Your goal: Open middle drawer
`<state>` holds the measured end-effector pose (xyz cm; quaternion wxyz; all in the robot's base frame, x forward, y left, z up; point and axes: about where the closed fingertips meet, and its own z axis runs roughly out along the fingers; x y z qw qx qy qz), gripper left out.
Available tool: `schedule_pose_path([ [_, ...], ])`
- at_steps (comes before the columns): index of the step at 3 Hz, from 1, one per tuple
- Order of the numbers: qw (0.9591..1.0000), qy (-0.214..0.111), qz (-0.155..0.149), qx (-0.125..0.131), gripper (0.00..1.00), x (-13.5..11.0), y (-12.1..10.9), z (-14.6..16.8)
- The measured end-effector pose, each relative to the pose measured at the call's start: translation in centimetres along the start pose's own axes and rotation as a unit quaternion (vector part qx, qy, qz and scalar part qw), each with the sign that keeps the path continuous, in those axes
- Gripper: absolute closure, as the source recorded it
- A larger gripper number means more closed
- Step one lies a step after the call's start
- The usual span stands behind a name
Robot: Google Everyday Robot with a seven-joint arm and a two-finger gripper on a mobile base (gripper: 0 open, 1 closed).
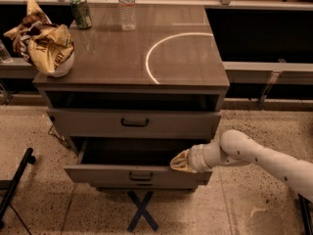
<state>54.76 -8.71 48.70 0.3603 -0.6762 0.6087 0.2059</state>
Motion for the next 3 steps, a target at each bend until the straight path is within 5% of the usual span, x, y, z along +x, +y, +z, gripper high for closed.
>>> schedule_pose_path([
  [3,0.9984,-0.012,-0.001,0.056,1.00,0.9,-2.6,1.3],
])
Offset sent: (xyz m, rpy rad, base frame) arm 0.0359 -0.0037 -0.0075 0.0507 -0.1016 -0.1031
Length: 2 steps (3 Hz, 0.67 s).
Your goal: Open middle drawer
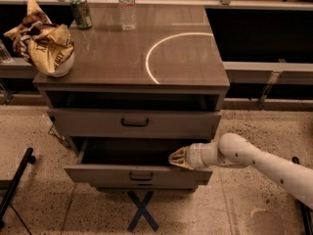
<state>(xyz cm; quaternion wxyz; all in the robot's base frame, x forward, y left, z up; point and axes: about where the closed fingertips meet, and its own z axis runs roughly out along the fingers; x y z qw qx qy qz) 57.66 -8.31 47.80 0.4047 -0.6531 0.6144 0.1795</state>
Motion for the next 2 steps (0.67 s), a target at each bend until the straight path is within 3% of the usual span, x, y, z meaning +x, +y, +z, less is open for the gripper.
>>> schedule_pose_path([
  [2,0.9998,0.018,0.001,0.003,1.00,1.31,-0.05,1.17],
])
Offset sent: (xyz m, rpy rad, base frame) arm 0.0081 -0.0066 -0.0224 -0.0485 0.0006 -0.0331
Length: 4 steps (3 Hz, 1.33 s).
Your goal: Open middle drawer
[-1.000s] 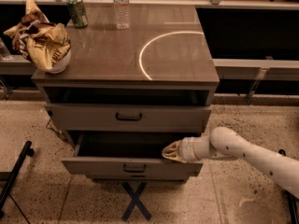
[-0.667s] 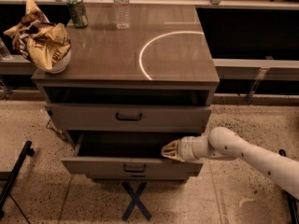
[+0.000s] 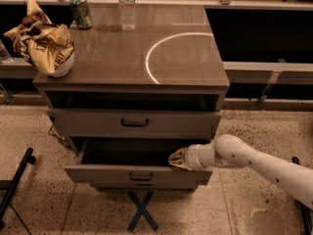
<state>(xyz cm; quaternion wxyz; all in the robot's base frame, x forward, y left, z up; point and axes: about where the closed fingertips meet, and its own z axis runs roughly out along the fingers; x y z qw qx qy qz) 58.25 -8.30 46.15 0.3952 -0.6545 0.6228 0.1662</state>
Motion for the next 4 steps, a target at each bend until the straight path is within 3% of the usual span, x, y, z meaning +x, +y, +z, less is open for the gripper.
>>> schedule_pose_path([
  [4,0.9995,0.027,0.001,-0.018,1.00,0.9,1.1,-0.6],
])
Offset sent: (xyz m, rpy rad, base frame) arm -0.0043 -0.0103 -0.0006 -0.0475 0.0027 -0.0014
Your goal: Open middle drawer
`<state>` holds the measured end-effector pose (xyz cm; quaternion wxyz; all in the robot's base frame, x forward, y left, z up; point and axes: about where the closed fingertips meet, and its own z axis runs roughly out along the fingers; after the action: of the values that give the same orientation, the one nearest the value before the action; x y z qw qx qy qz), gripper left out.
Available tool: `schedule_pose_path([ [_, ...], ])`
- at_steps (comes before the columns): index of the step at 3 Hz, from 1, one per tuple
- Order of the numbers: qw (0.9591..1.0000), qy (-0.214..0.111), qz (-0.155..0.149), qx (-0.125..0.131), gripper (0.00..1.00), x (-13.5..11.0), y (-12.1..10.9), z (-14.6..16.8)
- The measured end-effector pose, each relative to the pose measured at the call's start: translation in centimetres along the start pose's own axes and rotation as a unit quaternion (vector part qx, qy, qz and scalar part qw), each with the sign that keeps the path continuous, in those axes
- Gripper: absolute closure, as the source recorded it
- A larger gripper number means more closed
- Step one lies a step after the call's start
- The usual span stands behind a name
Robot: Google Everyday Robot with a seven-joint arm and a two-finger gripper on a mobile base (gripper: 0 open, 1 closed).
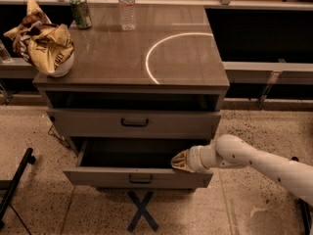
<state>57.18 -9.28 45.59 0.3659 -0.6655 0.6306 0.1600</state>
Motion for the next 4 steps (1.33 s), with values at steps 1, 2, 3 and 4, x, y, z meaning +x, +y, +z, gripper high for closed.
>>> schedule_pose_path([
  [1,0.9999,0.003,0.008,-0.006,1.00,0.5,0.6,-0.1],
  [2,0.9998,0.004,0.019,-0.010,1.00,1.2,1.5,-0.5],
  [3,0.9994,0.002,0.031,-0.013,1.00,1.7,2.5,-0.9],
  [4,0.9994,0.002,0.031,-0.013,1.00,1.5,2.4,-1.1],
])
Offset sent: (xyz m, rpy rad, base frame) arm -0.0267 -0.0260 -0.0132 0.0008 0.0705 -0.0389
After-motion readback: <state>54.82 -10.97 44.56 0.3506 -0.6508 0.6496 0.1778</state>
